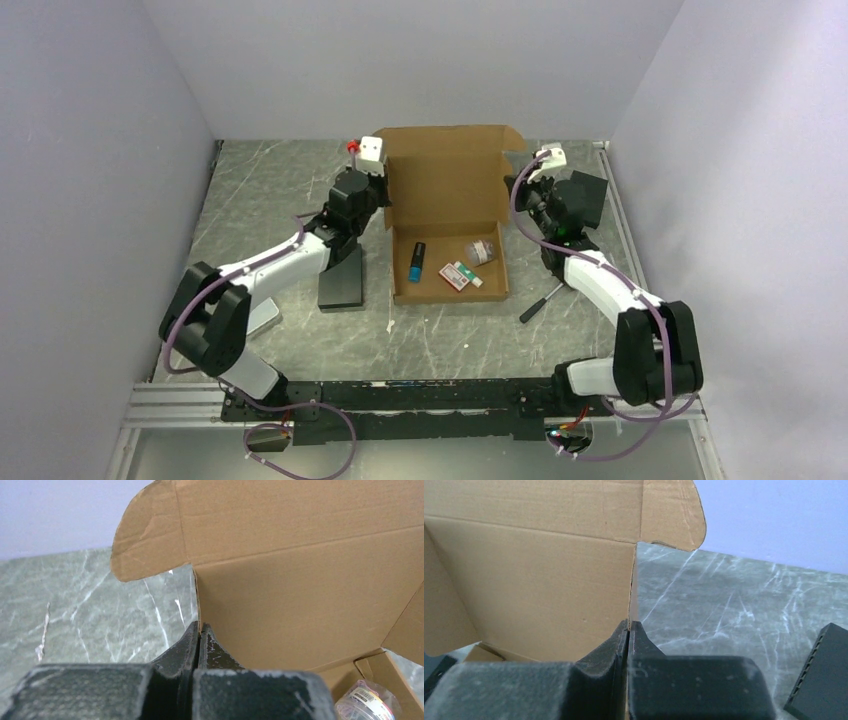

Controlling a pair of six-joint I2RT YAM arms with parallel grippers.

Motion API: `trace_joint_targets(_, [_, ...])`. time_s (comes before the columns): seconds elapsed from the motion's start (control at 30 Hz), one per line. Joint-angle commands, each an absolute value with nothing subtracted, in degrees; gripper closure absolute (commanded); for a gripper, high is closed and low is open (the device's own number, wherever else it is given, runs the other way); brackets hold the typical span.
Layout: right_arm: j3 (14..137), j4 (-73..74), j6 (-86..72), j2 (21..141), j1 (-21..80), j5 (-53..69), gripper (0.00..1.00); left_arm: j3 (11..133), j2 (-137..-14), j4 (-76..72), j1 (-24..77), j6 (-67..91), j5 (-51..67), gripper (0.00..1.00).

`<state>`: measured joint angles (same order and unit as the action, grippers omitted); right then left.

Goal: Fold the paper box

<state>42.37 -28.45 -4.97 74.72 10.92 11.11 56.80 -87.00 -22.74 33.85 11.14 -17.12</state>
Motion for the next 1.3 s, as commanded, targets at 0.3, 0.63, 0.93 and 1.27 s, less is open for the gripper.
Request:
trace_joint_targets(0.3, [40.7,-52.2,-1.7,80.1,13.1,3.2,1.00,59.4,-95.1,-40.1,34.7,4.4,-13.3,1.00])
trace_joint_targets(0.63, [37.1,-50.4,-4.7,78.2,13.6,3.6,1.00,51.4,-91.2,-41.3,34.7,10.9,-13.1,1.00])
trace_joint_targets(0.93, [36.0,-44.4,-7.3,76.0,14.7,0.3,1.00,48.4,-88.8,-39.1,35.1,16.3,-12.7,1.00])
trace_joint_targets(1.27, [35.0,-40.1,-6.7,74.1,15.9,0.3,0.96,48.0,-86.4,-34.1,37.6,19.1,-15.0,1.00])
